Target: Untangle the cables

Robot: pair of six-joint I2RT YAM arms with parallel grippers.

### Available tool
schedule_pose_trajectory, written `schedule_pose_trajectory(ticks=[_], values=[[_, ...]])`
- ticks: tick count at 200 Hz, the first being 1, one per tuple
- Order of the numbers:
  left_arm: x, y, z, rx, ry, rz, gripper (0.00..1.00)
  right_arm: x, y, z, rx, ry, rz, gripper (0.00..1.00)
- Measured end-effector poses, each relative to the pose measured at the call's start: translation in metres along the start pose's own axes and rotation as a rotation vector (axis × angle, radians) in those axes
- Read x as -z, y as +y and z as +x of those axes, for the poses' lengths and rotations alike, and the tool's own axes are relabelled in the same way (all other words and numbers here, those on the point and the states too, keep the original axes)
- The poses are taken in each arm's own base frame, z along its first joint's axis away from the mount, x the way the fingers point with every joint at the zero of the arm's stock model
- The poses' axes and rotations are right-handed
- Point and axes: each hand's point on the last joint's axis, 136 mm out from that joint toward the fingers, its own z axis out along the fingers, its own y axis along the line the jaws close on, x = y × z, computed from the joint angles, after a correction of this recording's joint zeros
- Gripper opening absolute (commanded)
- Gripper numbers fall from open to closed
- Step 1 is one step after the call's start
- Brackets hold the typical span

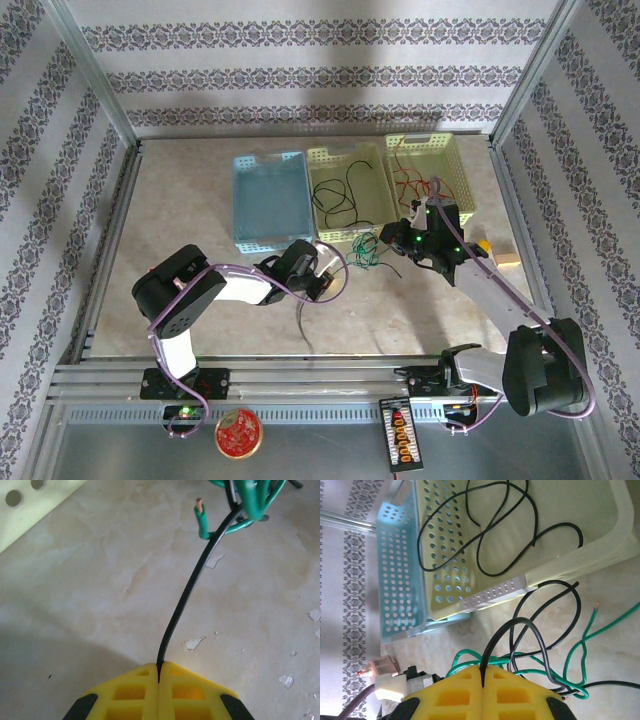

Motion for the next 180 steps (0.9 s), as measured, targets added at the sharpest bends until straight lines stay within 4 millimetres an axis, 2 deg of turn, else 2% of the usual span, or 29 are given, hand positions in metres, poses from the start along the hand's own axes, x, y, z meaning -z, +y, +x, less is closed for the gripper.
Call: schedule_pose_trajectory(ticks=[36,56,70,82,126,153,180], values=[[0.006,0.005,0.002,0.04,-0.044,-0.035,0.0,0.011,0.003,-0.008,-0.006,-0.04,-0.017,0.01],[0.021,0.011,0.009,0.087,-0.056,-0.075,0.0,0.013,-0.005,-0.01,-0.026,-0.054,-0.005,0.01],[0.035,0.014,0.004,0.119,-0.089,-0.099,0.0,0.014,-0.012,-0.01,-0.047,-0.065,0.011,0.01],[0.049,0.016,-0.008,0.139,-0.141,-0.114,0.0,0.015,-0.02,-0.01,-0.065,-0.078,0.03,0.01],[0.12,0.019,-0.08,0.163,-0.405,-0.157,0.0,0.023,-0.052,-0.013,-0.156,-0.142,0.103,0.01],[0.153,0.024,-0.102,0.17,-0.49,-0.183,0.0,0.024,-0.066,-0.011,-0.192,-0.159,0.137,0.01],[0.171,0.036,-0.125,0.17,-0.536,-0.217,0.0,0.024,-0.073,-0.009,-0.215,-0.162,0.151,0.01]])
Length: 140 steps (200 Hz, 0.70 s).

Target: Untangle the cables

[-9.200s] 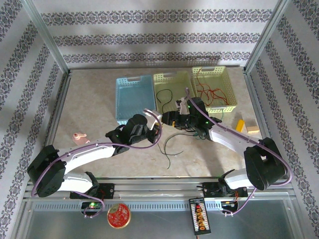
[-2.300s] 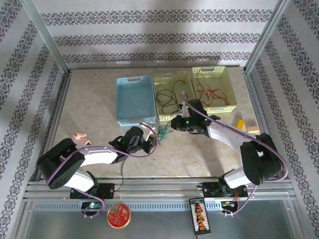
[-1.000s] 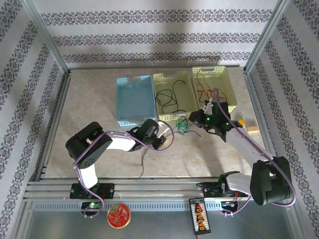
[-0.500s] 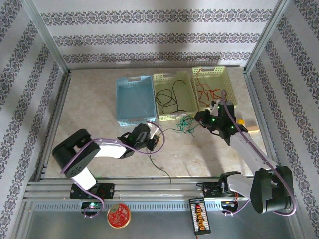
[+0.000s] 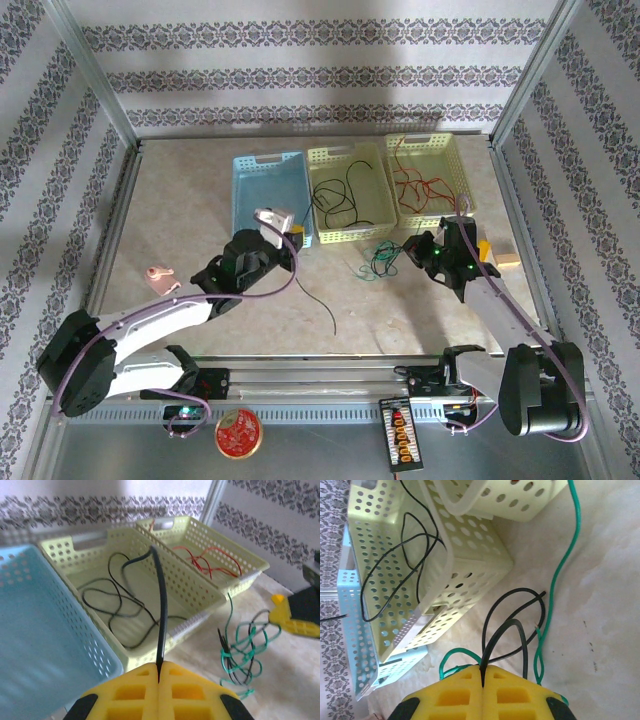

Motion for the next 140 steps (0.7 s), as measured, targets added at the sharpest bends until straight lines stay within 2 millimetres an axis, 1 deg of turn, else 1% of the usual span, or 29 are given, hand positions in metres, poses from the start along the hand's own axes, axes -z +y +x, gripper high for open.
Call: schedule_pose_trajectory(ticks=[23,37,51,83,117,131,140], values=[[-0.009,0.006,-0.034,-0.01,-0.054,-0.015,0.0,0.0,-0.003,0.003,-0.005,0.003,0.004,0.01],[-0.021,0.013,-0.056,-0.013,-0.086,-0.033,0.0,0.002,-0.002,0.003,-0.001,-0.002,-0.002,0.01],[-0.037,0.021,-0.077,-0.022,-0.115,-0.056,0.0,0.004,0.001,0.002,0.005,-0.01,-0.013,0.01],[-0.082,0.038,-0.124,-0.065,-0.191,-0.107,0.0,0.01,0.007,0.0,0.017,-0.027,-0.036,0.02],[-0.135,0.046,-0.172,-0.135,-0.3,-0.172,0.0,0.011,0.005,0.002,0.017,-0.026,-0.037,0.02],[-0.157,0.051,-0.187,-0.16,-0.349,-0.214,0.0,0.011,0.005,0.003,0.018,-0.025,-0.036,0.02],[-0.171,0.057,-0.193,-0.178,-0.376,-0.249,0.0,0.011,0.005,0.003,0.021,-0.024,-0.036,0.02]])
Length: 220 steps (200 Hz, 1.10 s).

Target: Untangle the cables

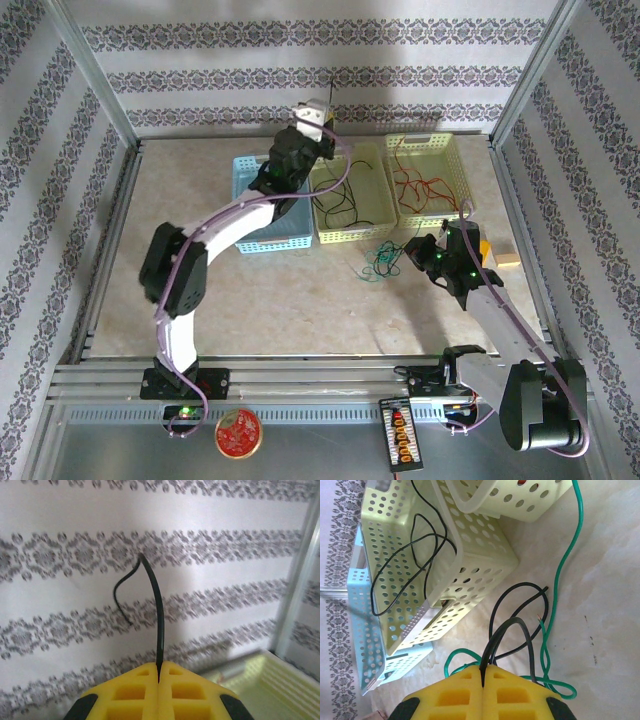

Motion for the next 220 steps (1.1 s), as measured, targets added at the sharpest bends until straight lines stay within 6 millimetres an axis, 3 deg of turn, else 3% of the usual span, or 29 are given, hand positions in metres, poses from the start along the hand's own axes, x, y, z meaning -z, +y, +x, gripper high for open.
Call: schedule_pose_trajectory(ticks=[18,45,74,94,112,157,184,197,206,220], values=[[-0.025,0.002,0.014,-0.059,-0.014,-0.055,0.0,0.001,0.001,0.001,0.004,0.003,-0.006,0.02],[-0.041,-0.005,0.068,-0.107,0.068,-0.071,0.0,0.001,0.002,0.001,0.019,0.002,-0.007,0.02],[-0.021,-0.019,0.131,-0.061,0.218,-0.012,0.0,0.001,0.001,0.001,0.031,0.004,-0.005,0.02],[0.001,-0.027,0.162,0.004,0.308,0.038,0.0,0.001,0.001,0.001,0.036,0.004,-0.006,0.02],[0.018,-0.031,0.173,0.061,0.355,0.074,0.0,0.0,0.001,0.002,0.042,0.01,-0.004,0.02],[0.043,-0.036,0.177,0.177,0.394,0.12,0.0,-0.001,0.0,0.003,0.046,0.018,-0.005,0.02],[0.045,-0.043,0.178,0.209,0.404,0.155,0.52,0.001,0.002,0.003,0.05,0.013,-0.013,0.02],[0.044,-0.047,0.175,0.22,0.402,0.171,0.61,0.002,0.004,0.002,0.052,0.01,-0.018,0.02],[0.044,-0.048,0.174,0.226,0.399,0.175,0.72,0.003,0.005,0.003,0.054,0.01,-0.022,0.02],[0.044,-0.049,0.168,0.222,0.392,0.182,0.75,0.004,0.007,0.002,0.057,0.007,-0.03,0.02]])
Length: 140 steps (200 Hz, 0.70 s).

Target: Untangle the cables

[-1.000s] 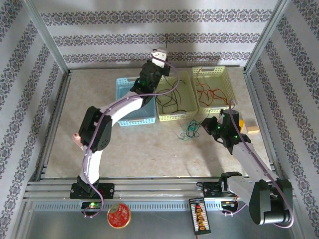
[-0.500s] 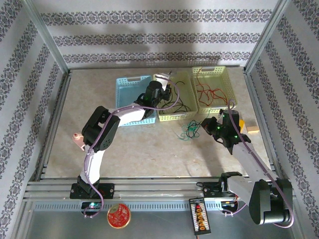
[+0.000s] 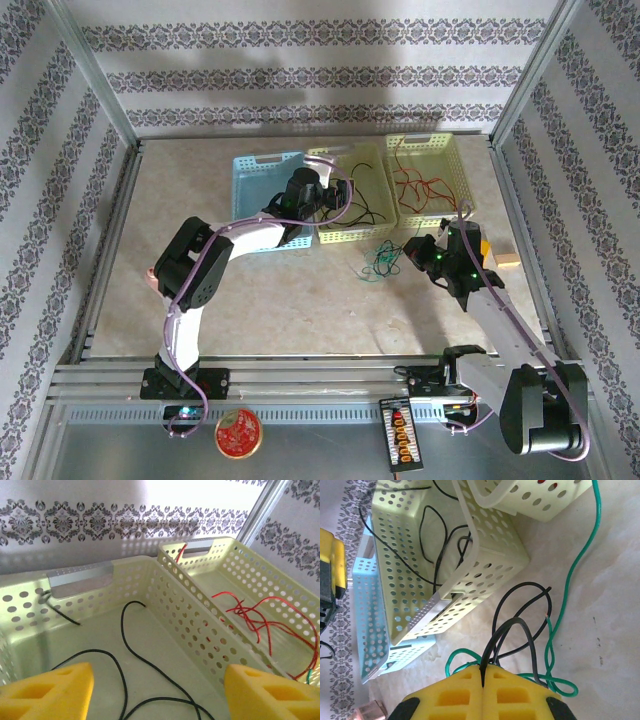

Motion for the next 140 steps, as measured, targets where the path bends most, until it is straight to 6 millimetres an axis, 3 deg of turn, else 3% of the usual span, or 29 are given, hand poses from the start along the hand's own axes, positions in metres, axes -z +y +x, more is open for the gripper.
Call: schedule_pose_trajectory(ticks=[27,47,65,81,115,140], values=[[0.018,-0.018,-0.024,-0.041,-0.029,0.031,0.76,0.003,0.003,-0.001,0.013,-0.007,-0.009,0.03],[0.044,-0.046,-0.041,-0.084,-0.051,0.101,0.77,0.002,0.001,0.002,0.026,0.008,-0.005,0.03],[0.067,-0.075,-0.04,-0.101,-0.036,0.216,0.76,0.0,0.0,0.007,0.039,0.038,-0.009,0.04],[0.079,-0.095,-0.021,-0.111,0.015,0.313,0.76,-0.002,0.0,0.012,0.044,0.068,-0.015,0.04],[0.087,-0.127,0.056,-0.136,0.224,0.458,0.75,-0.004,0.007,0.017,0.054,0.112,-0.046,0.04],[0.087,-0.146,0.102,-0.147,0.339,0.531,0.68,-0.004,0.013,0.019,0.055,0.141,-0.072,0.04]])
